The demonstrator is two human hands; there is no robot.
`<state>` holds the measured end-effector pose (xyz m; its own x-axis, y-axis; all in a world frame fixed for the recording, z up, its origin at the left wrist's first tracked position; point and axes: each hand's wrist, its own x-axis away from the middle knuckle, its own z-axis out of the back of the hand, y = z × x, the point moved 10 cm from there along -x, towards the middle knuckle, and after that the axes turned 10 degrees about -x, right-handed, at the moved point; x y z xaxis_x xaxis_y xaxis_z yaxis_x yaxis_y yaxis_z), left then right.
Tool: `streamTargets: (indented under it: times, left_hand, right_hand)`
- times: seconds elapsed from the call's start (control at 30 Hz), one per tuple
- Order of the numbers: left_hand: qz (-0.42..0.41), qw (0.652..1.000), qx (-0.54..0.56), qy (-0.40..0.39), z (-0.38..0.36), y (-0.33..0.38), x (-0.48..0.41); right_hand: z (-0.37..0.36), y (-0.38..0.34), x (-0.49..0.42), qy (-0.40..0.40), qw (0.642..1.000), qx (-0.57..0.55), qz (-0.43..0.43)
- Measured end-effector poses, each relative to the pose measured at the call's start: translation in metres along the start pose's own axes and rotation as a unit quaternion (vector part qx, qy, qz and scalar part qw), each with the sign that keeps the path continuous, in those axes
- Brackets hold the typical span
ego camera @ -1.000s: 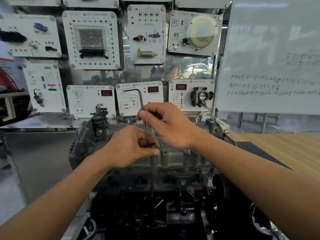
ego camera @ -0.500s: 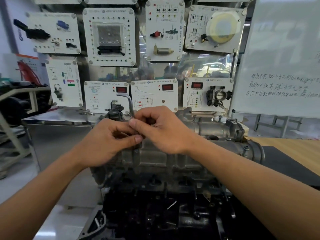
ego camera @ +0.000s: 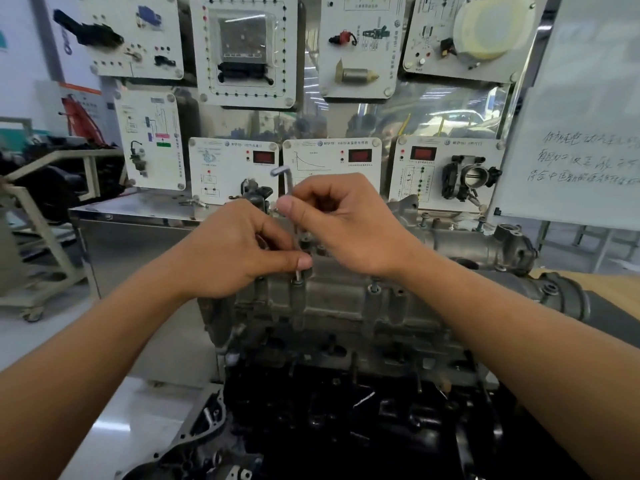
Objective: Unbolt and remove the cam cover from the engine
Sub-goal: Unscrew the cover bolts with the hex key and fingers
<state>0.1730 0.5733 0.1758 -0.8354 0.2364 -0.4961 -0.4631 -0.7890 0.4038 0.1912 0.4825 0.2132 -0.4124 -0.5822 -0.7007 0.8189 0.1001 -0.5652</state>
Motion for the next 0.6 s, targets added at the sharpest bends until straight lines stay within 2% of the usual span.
streamTargets:
  times: [0.33,0.6]
  left_hand:
    - [0.025,0.997,-0.030,0.059,0.006,-0.005,-0.002]
    - [0.044,0.996,-0.052,0.059,0.004,-0.009,0.001]
  right_hand:
    - [0.000,-0.003,-0.012,-0.001,0.999,0.014,0.032]
    - [-0.002,0.010,-0.007,0.014,0.999,-0.016,0.031]
